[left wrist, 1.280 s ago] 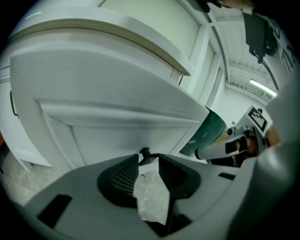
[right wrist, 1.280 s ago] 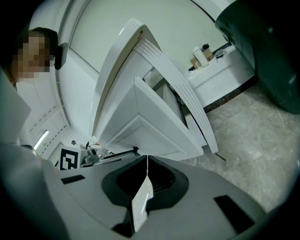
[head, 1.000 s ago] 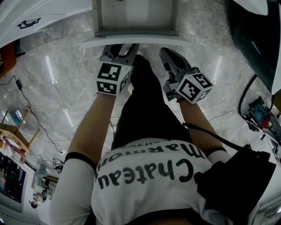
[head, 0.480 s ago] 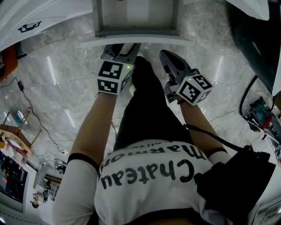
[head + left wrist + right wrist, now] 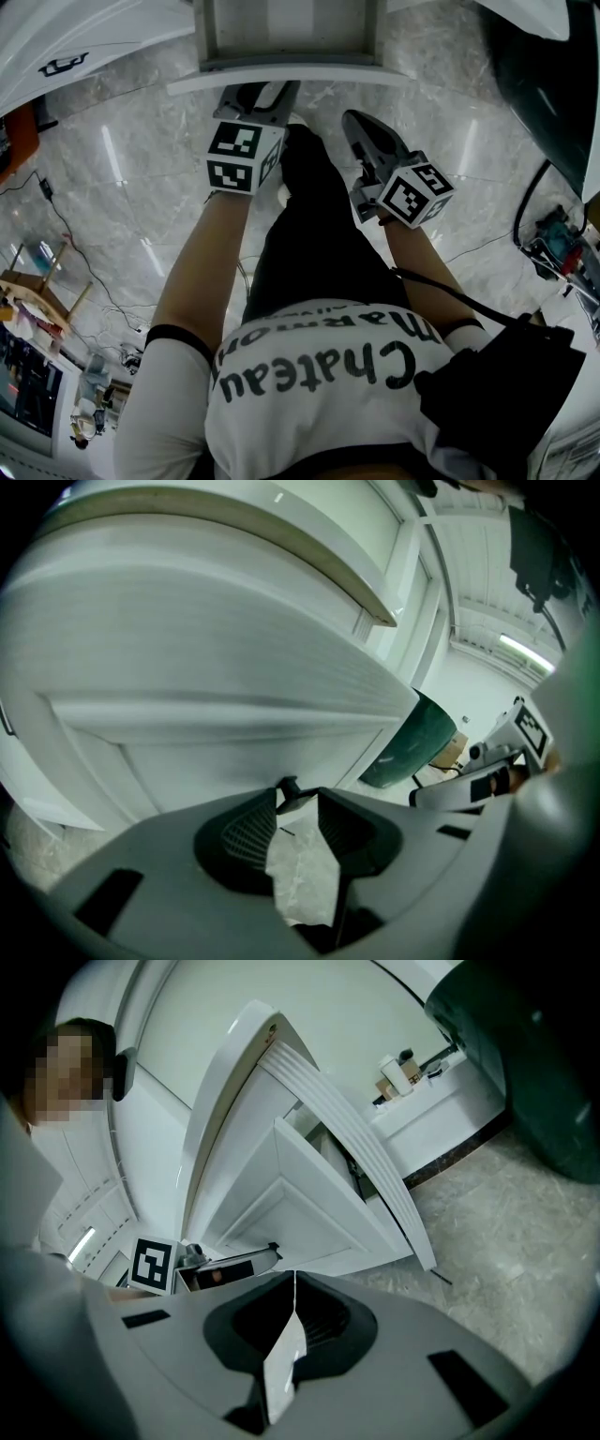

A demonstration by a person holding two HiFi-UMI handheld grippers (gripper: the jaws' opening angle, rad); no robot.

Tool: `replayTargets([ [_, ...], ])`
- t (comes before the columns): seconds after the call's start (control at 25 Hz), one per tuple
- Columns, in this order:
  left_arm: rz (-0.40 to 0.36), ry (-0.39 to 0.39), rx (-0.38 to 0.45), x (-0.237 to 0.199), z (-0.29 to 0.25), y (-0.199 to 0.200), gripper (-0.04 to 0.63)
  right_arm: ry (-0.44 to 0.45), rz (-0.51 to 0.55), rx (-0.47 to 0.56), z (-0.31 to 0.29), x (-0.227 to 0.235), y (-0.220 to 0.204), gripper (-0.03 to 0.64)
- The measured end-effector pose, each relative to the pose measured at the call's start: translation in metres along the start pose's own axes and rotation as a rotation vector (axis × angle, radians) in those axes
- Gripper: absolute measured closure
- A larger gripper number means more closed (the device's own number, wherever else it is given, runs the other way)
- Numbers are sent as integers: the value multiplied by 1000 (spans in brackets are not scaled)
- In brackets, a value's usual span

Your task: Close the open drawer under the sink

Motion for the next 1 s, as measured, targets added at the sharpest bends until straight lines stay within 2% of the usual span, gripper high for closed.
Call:
replayTargets([
  [0.36,-15,2,-40,-5,-9,9,459,-13,-18,7,5,4,0,604],
  [1.0,40,5,-39,-25,-21,26,457,-32,-37,15,8,1,4,604],
])
Point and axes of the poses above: the fingertips, and each gripper's own axes: z backward along the fingers, x to its right, y out of its top, the point moved 9 cm from there along z, backward along the fingers, and after that the axes turned 5 degrees about -z, right-handed, at the moved point
